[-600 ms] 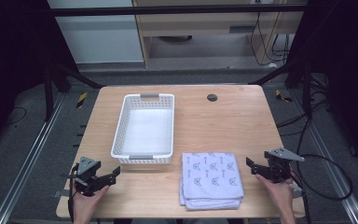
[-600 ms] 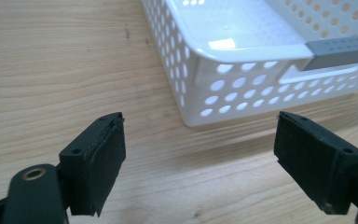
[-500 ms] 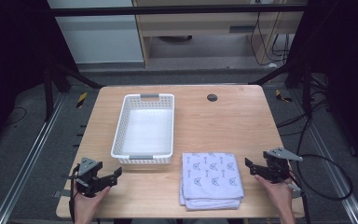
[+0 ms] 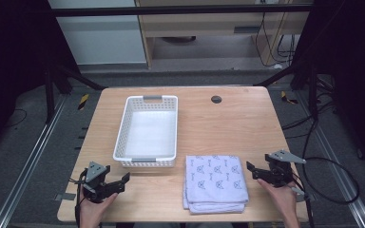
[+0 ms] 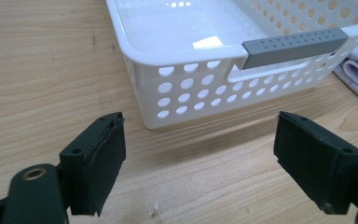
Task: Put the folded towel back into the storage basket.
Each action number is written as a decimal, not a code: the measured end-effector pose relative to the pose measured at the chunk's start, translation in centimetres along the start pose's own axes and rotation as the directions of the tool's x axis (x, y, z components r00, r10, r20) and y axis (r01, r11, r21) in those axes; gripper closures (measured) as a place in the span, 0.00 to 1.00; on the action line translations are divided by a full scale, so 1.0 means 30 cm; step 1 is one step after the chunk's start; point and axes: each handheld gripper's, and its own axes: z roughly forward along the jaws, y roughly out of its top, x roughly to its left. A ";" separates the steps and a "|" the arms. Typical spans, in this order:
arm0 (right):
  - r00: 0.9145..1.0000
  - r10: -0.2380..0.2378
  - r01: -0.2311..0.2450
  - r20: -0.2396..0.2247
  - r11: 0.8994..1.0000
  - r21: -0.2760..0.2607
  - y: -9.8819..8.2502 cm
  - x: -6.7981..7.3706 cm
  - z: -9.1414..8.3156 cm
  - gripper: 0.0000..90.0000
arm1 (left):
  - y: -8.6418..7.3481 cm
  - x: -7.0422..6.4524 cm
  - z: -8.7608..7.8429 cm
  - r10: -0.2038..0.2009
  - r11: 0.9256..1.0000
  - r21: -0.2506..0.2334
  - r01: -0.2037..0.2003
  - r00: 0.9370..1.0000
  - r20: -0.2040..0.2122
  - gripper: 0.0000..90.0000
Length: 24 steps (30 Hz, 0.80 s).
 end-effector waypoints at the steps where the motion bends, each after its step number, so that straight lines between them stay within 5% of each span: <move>1: 1.000 -0.003 0.003 -0.004 1.000 0.000 0.002 0.003 -0.001 0.20 | 0.000 0.000 0.000 0.000 1.000 0.000 0.000 1.000 0.000 0.18; 24: 0.997 -0.050 0.048 -0.050 0.998 -0.043 0.060 0.055 -0.026 0.23 | 0.020 -0.075 -0.031 0.023 0.999 -0.045 -0.021 0.998 0.050 0.22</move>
